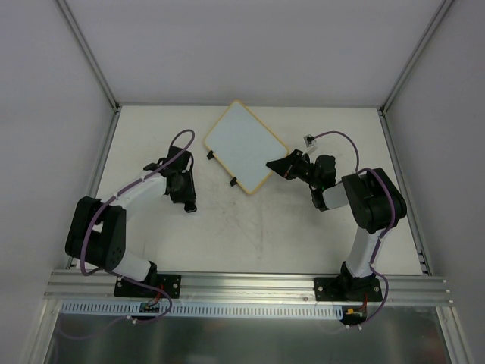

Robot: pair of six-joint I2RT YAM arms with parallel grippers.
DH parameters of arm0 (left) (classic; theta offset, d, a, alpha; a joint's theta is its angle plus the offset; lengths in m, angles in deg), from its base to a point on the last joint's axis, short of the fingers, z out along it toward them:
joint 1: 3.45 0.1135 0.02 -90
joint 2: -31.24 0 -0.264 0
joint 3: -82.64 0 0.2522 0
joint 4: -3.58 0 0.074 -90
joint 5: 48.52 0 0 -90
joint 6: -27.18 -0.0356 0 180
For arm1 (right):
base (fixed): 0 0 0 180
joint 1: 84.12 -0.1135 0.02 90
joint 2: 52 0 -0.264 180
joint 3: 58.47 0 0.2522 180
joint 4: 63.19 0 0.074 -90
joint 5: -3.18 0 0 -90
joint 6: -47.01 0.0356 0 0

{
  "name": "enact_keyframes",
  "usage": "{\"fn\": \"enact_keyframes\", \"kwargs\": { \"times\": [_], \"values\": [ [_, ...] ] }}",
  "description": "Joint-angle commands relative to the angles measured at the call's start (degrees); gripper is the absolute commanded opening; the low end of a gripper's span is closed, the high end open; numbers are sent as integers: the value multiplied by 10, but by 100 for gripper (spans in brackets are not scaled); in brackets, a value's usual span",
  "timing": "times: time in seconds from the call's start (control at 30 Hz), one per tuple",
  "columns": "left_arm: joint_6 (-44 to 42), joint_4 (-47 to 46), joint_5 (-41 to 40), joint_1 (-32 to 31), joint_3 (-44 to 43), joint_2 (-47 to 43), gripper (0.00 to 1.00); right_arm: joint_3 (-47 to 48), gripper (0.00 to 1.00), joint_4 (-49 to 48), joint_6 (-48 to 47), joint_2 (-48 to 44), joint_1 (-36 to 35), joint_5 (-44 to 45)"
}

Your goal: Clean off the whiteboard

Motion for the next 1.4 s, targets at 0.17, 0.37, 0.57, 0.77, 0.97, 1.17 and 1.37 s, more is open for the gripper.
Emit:
{"fn": "enact_keyframes", "kwargs": {
  "times": [0.17,0.37,0.57,0.77,0.97,1.17,1.37],
  "values": [
    [-6,-18,11,13,-43,65,44,21,0,-142,8,-28,-9,-29],
    [-6,-19,-12,14,-40,48,74,20,0,-142,8,-28,-7,-29],
    [12,-21,-49,15,-7,-18,99,18,15,-142,8,-30,-5,-26],
    [13,-57,-78,15,60,-167,99,14,47,-143,-2,-31,-4,-22],
    [16,-58,-69,15,83,-212,99,9,60,-144,-6,-30,1,-12],
    [24,-85,-92,15,130,-292,99,-33,83,-155,-19,-75,21,-3],
    [8,-90,-108,15,142,-361,99,-110,99,-152,-52,-154,42,40]
  ]
}}
